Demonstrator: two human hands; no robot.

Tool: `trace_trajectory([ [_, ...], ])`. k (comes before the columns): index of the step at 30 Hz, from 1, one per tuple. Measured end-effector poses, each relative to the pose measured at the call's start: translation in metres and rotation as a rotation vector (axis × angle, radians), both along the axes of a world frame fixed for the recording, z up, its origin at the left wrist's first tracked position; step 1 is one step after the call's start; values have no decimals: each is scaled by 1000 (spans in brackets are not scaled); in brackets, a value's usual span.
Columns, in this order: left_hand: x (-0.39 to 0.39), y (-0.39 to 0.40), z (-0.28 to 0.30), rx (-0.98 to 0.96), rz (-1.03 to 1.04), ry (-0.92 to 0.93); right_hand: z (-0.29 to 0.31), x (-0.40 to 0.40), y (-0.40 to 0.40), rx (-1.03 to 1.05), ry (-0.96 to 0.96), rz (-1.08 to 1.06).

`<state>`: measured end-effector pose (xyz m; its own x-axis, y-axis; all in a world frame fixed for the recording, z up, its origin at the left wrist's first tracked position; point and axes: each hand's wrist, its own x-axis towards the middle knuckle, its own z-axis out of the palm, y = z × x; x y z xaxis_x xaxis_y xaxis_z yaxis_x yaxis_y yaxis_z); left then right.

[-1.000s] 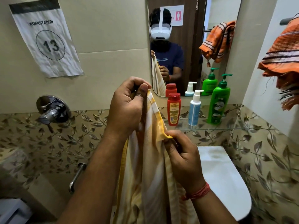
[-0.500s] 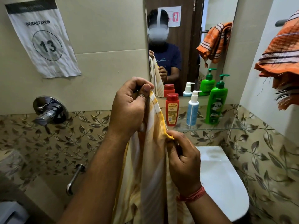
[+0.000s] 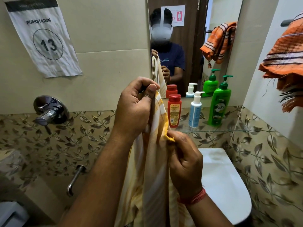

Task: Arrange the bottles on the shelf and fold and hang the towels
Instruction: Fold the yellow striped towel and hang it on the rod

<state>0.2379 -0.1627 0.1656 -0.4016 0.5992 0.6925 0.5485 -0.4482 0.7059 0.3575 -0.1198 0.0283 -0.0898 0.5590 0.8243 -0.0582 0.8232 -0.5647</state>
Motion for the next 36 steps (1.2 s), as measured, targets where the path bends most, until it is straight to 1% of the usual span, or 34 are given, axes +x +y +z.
trace_trajectory([
  [3, 2, 1, 0, 0, 1, -2, 2, -1, 1, 3, -14, 4],
  [7, 6, 1, 0, -1, -15, -5, 2, -1, 1, 53, -114, -34],
  [11, 7, 1, 0, -7, -20, -1, 4, -1, 0, 85, -324, -86],
  [14, 9, 1, -1, -16, -28, -3, 5, -2, 2, 26, -437, -93],
  [19, 9, -1, 0, 5, -35, 21, 5, 0, 10, -91, -463, 32],
  [22, 7, -4, -1, -1, -19, 31, 6, 10, 21, -181, -491, 238],
  [24, 0, -5, -2, -25, 19, 26, 7, 24, 30, -362, -439, 401],
  [25, -6, -6, -2, -44, 49, 31, 7, 32, 33, -485, -347, 466],
  [26, -12, -6, -3, -65, 88, 44, 9, 40, 37, -587, -245, 479],
  [27, -19, -6, -4, -82, 131, 52, 10, 49, 41, -637, -161, 448],
  [28, -26, -6, -6, -85, 175, 50, 11, 58, 46, -627, -140, 387],
  [29, -32, -7, -7, -80, 211, 36, 14, 65, 50, -587, -181, 321],
  [30, -35, -7, -9, -73, 232, 19, 21, 71, 51, -524, -270, 261],
  [31, -36, -7, -11, -70, 216, 2, 30, 75, 50, -464, -384, 211],
  [32, -35, -7, -12, -83, 157, -12, 42, 76, 48, -394, -507, 175],
  [34, -26, -6, -15, -175, -71, 13, 66, 71, 39, -248, -724, 155],
  [36, -13, -5, -18, -314, -302, 145, 87, 63, 28, -127, -846, 166],
])
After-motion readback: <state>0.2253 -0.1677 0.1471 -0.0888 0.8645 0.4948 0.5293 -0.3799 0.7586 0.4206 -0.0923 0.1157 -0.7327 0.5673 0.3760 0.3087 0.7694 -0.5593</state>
